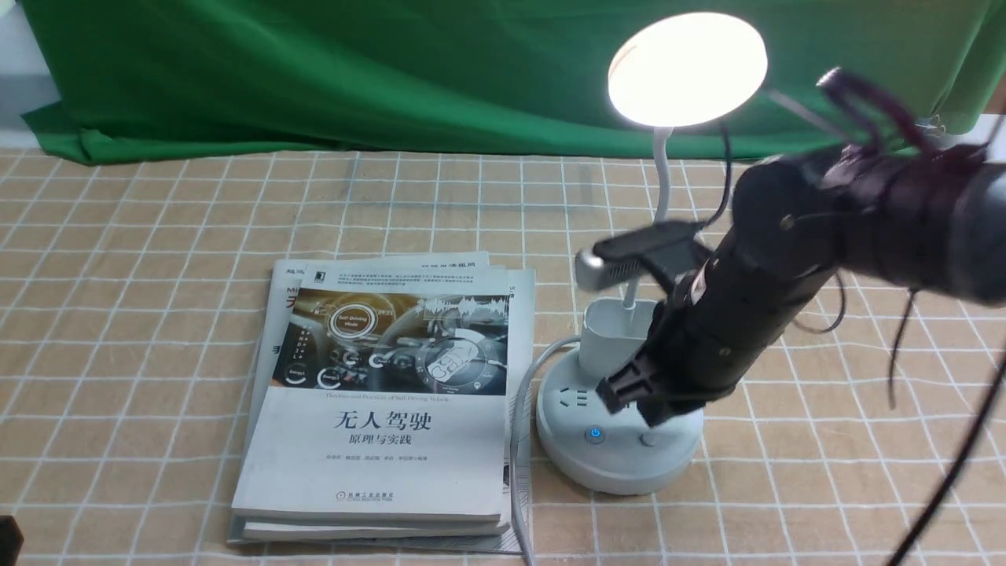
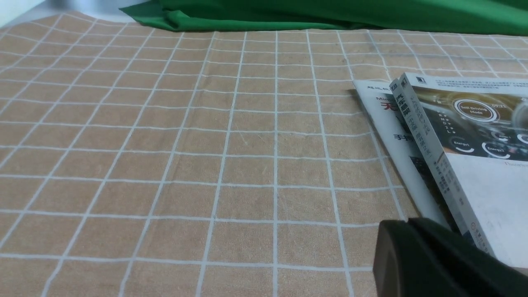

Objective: Turn off the desk lamp on the light coffee tablecloth by hand.
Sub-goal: 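Press the power button on the lamp base to turn the lamp off with the right gripper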

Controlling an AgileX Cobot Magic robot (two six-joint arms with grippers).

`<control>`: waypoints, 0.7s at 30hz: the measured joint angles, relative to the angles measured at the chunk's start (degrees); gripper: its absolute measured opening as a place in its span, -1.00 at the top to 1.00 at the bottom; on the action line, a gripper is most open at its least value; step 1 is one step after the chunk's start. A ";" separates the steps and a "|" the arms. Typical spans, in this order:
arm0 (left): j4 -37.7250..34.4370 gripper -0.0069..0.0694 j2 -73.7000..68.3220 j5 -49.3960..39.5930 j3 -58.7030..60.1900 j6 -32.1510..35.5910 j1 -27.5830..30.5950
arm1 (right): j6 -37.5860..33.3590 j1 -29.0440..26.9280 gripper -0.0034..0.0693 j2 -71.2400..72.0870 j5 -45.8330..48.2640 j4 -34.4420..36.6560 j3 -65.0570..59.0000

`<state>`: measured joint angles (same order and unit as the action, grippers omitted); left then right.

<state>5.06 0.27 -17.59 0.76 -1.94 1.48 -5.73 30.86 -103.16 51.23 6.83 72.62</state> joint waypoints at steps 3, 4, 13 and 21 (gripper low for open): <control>0.00 0.81 0.00 0.00 0.00 0.00 0.00 | 0.00 0.00 0.80 0.12 0.00 -0.09 0.00; 0.00 0.81 0.00 0.00 0.00 0.00 0.00 | 0.00 0.07 0.80 -0.20 -0.05 -0.07 0.00; 0.05 0.81 0.00 0.00 0.00 0.00 0.00 | 0.00 0.67 0.80 -5.30 -0.07 0.17 0.27; 0.05 0.81 0.00 0.00 0.00 0.00 0.00 | 0.00 0.67 0.80 -4.79 0.00 0.11 0.46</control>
<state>5.11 0.27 -17.59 0.76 -1.94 1.48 -5.73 31.53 -107.94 51.23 6.93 73.08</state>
